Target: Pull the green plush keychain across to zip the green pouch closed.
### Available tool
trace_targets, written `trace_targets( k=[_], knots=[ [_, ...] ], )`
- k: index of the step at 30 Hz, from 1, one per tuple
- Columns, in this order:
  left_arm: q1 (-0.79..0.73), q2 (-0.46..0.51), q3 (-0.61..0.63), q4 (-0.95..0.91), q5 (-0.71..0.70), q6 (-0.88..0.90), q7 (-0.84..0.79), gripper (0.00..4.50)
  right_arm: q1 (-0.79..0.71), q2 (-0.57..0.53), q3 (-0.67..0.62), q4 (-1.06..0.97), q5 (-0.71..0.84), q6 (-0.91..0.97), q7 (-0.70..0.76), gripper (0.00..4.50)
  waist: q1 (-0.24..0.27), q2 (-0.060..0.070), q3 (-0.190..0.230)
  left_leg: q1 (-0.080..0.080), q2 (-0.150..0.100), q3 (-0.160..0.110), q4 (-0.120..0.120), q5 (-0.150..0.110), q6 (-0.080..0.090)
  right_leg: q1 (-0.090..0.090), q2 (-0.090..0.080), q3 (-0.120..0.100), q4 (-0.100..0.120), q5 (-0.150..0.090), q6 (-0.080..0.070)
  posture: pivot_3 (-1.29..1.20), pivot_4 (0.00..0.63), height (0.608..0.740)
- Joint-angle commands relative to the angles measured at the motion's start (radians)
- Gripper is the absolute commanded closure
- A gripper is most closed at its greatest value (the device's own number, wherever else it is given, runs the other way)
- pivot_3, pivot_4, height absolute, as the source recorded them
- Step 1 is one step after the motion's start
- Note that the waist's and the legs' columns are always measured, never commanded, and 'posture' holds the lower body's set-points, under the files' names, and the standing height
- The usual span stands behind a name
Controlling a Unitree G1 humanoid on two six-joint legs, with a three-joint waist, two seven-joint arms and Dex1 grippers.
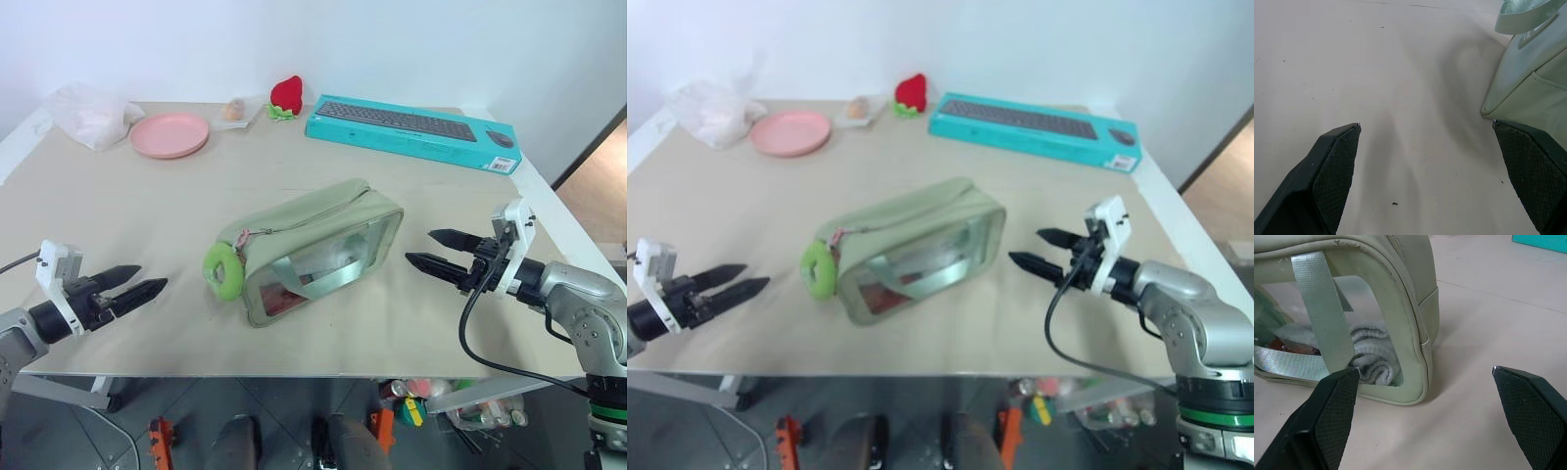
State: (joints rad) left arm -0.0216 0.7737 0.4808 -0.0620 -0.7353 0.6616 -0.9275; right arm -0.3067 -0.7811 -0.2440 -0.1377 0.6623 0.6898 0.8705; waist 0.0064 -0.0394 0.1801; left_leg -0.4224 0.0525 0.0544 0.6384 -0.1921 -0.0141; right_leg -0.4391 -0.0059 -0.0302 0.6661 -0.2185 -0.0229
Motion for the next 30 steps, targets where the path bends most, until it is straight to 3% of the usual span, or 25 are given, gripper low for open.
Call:
trace_targets(
  k=[1,8,11,15,21,25,30],
  knots=[
    [-0.017,0.023,0.037,-0.055,-0.031,-0.005,-0.015,0.02,-0.036,-0.021,-0.004,-0.015,0.000,-0.015,0.031,0.00,0.000,0.000,0.000,0.000,0.000,0.000,0.000,0.000,0.000,0.000,0.000,0.000,0.000,0.000,0.000,0.00,0.150,0.740],
    [-0.168,0.075,0.086,-0.074,-0.171,0.077,-0.009,0.02,-0.098,-0.057,0.012,-0.013,-0.015,-0.031,0.085,0.00,0.000,0.000,0.000,0.000,0.000,-0.001,0.001,0.000,0.000,0.001,0.001,-0.001,0.000,0.000,0.000,0.00,0.150,0.740],
    [-0.145,0.085,0.102,-0.136,-0.143,-0.043,-0.109,0.02,-0.197,-0.077,-0.028,-0.027,0.037,-0.010,0.098,0.00,-0.006,0.001,0.001,0.000,-0.001,0.001,0.000,0.000,0.000,0.000,0.001,0.001,0.000,0.000,0.000,0.00,0.150,0.740],
    [-0.173,0.106,0.119,-0.164,-0.205,-0.053,-0.185,0.02,-0.326,-0.115,-0.020,-0.098,0.128,0.036,0.164,0.00,-0.008,0.001,0.001,0.000,-0.001,0.005,-0.001,-0.001,-0.001,-0.002,0.002,0.005,0.000,0.000,0.001,0.00,0.150,0.740],
    [-0.255,0.125,0.038,-0.280,-0.274,-0.036,-0.231,0.02,-0.417,-0.113,0.228,-0.190,0.029,-0.014,0.279,0.00,-0.002,0.000,0.000,0.000,0.003,0.003,0.000,-0.001,-0.001,0.000,0.004,-0.001,0.000,-0.001,-0.002,0.00,0.150,0.740],
    [-0.262,0.114,-0.004,-0.327,-0.275,-0.039,-0.229,0.02,-0.502,-0.052,0.389,-0.086,-0.158,-0.144,0.290,0.00,-0.005,0.001,0.000,0.001,0.001,0.005,0.000,-0.001,-0.001,-0.001,0.004,0.004,0.000,0.000,-0.001,0.00,0.150,0.740],
    [-0.222,0.102,-0.029,-0.350,-0.251,-0.055,-0.225,0.02,-0.568,0.014,0.481,0.040,-0.301,-0.275,0.313,0.00,-0.003,0.001,0.000,0.000,0.000,0.008,0.000,-0.001,-0.001,-0.002,0.006,0.004,0.000,0.001,-0.001,0.00,0.150,0.740]
  ],
)
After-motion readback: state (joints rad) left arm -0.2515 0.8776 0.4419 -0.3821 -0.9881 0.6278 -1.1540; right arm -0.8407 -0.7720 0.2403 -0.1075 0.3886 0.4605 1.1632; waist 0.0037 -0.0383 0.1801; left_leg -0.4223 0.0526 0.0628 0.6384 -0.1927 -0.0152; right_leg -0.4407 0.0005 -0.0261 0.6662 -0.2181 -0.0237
